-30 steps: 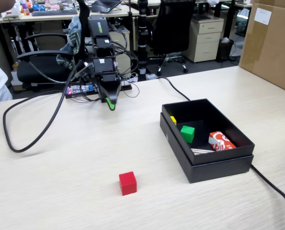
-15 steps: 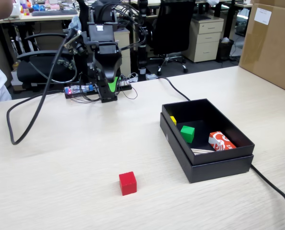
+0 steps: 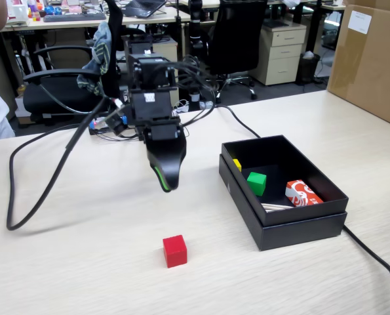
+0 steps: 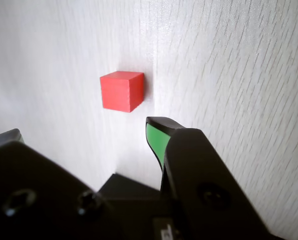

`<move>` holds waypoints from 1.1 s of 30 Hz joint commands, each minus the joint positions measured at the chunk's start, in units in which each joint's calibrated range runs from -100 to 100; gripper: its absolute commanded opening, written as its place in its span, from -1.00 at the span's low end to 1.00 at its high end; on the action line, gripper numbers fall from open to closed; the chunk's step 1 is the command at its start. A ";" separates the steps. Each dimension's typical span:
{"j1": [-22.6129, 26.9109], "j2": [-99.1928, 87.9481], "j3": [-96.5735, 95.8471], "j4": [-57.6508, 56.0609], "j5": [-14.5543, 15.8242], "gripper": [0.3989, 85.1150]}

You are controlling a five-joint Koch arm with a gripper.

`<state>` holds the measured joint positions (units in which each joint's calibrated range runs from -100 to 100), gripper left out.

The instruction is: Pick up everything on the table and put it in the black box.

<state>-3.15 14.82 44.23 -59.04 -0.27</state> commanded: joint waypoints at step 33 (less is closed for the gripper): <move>-1.03 28.61 21.05 -4.33 -2.34 -0.11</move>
<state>-3.98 44.85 60.47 -60.90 -1.83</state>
